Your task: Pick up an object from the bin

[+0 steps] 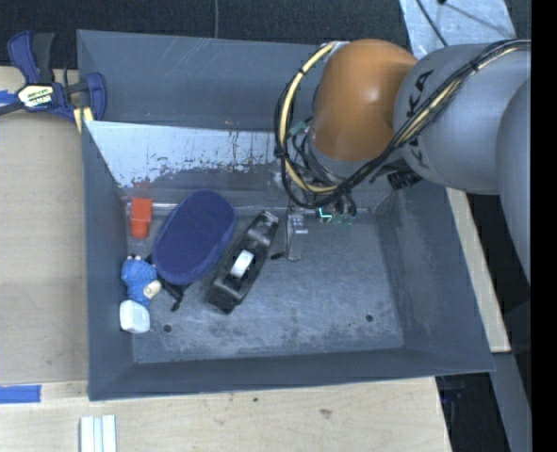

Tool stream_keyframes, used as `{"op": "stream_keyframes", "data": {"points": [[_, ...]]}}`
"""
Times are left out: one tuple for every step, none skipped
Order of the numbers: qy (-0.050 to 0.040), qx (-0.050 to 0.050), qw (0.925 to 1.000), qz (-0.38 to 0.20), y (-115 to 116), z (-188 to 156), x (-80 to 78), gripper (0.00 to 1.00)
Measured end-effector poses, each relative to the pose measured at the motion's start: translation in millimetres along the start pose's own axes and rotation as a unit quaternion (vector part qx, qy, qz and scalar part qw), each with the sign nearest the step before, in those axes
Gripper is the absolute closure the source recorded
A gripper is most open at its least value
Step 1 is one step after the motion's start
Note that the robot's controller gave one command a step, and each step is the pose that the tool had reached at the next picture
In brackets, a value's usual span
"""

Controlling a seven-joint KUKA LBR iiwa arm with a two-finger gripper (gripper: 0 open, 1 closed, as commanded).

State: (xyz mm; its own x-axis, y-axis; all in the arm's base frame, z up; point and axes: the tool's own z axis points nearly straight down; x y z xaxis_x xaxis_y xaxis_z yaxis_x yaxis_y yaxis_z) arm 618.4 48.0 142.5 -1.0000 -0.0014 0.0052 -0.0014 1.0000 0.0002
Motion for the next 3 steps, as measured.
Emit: {"op": "stream_keyframes", "data": {"points": [[-0.0028, 0.0, 0.9713, -0.238, 21.8, 73.6, 12.3, 0.0], [-0.0066, 0.001, 0.9235, -0.383, 55.3, 40.8, 24.3, 0.0], [-0.0047, 0.001, 0.8893, -0.457, 62.9, 32.6, 17.9, 0.0]]}}
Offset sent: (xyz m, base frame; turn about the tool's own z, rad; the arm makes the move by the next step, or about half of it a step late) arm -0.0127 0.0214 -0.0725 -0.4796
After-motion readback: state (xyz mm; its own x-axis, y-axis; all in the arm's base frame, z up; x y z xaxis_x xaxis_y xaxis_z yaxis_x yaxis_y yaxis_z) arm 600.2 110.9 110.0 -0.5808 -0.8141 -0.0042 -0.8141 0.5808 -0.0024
